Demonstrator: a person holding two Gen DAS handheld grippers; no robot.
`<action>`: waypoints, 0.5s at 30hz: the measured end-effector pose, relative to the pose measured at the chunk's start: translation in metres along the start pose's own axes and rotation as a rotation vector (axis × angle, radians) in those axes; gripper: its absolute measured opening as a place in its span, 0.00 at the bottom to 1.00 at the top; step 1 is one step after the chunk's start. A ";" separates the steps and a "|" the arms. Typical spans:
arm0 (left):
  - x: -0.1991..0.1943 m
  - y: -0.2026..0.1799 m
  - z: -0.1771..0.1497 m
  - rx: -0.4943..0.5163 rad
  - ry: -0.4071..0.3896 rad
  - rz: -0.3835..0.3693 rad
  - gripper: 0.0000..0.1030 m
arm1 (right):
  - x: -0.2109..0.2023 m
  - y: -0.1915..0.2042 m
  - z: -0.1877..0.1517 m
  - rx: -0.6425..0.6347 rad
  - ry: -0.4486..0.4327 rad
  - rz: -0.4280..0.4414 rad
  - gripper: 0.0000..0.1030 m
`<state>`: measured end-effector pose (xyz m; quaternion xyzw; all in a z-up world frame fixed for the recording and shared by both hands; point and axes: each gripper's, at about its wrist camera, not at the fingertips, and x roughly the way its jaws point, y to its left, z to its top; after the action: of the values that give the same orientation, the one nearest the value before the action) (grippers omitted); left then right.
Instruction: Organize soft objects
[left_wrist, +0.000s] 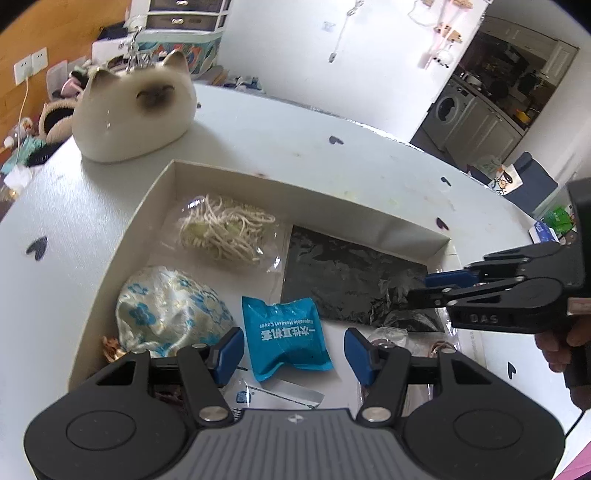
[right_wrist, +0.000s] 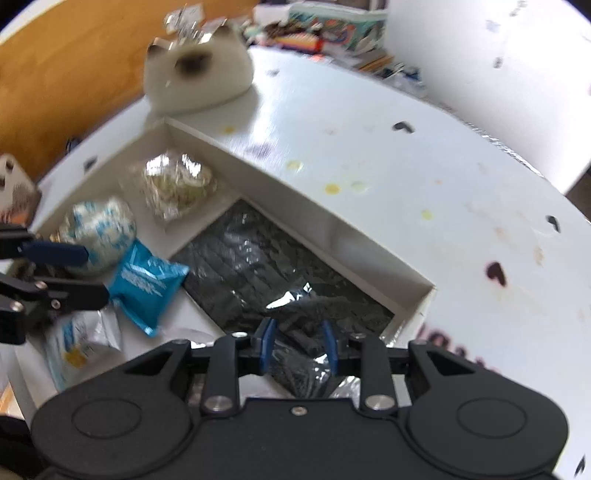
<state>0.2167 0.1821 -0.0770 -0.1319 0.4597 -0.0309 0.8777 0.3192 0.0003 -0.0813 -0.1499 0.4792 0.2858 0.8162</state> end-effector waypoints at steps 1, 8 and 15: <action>-0.002 0.000 0.001 0.007 -0.005 -0.004 0.58 | -0.007 0.001 -0.003 0.021 -0.017 -0.001 0.30; -0.016 -0.004 0.000 0.073 -0.037 -0.015 0.58 | -0.048 0.013 -0.029 0.160 -0.126 -0.035 0.35; -0.031 -0.015 -0.010 0.126 -0.057 -0.010 0.58 | -0.085 0.018 -0.054 0.275 -0.231 -0.092 0.43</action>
<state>0.1918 0.1715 -0.0533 -0.0794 0.4309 -0.0604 0.8969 0.2387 -0.0408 -0.0332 -0.0248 0.4096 0.1953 0.8908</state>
